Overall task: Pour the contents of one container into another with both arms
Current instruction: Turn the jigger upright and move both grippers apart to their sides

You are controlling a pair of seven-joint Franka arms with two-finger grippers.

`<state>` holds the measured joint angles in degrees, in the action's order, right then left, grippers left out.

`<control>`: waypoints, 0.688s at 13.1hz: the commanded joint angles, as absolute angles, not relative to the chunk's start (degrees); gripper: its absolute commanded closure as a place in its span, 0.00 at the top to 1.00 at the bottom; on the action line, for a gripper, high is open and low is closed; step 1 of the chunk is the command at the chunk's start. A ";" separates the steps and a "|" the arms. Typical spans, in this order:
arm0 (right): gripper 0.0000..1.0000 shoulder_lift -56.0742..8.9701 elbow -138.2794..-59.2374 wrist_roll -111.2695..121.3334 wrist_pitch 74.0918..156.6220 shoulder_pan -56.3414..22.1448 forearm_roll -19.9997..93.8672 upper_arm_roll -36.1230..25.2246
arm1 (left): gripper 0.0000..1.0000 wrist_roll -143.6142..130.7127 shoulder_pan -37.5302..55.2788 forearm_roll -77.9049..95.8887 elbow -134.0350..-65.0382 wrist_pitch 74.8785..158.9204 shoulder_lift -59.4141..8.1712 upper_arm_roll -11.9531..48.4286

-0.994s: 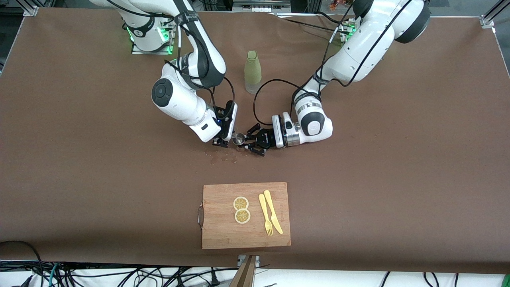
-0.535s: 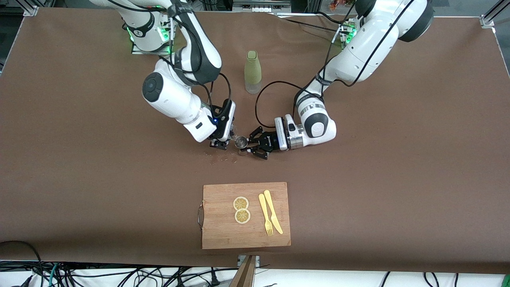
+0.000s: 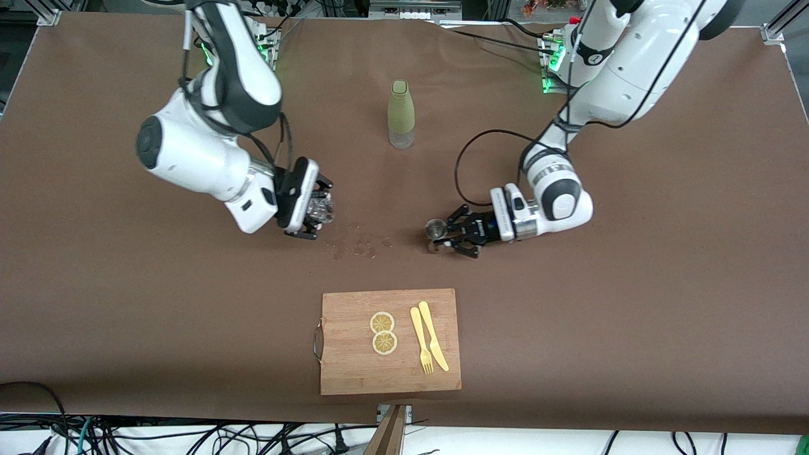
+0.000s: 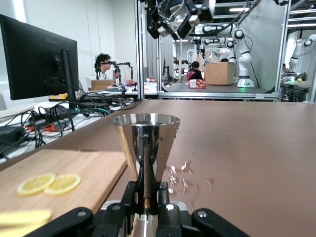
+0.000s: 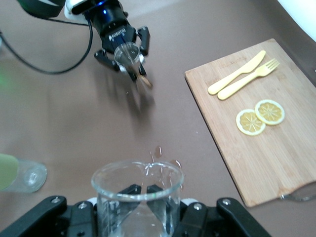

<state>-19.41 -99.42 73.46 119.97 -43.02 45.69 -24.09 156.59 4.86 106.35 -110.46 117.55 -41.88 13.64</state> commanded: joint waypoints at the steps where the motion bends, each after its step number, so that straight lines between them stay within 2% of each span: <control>1: 0.12 -17.93 -99.67 76.02 117.52 -38.33 46.23 -21.10 | 0.00 162.51 -1.65 98.92 -115.93 110.60 -38.94 12.59; 5: 0.12 -18.89 -96.87 79.61 114.45 -27.10 46.76 -12.68 | 0.00 161.54 -4.04 85.90 -115.40 98.38 -39.11 1.61; 9: 0.12 -24.77 -90.54 87.69 107.24 -20.84 48.50 -11.34 | 0.00 161.28 -7.11 75.69 -114.08 88.19 -39.29 -6.92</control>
<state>-21.29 -94.77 83.88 110.54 -23.89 46.43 -12.69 156.74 -6.00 78.89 -113.29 92.54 -40.60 -4.46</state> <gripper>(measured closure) 0.868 0.784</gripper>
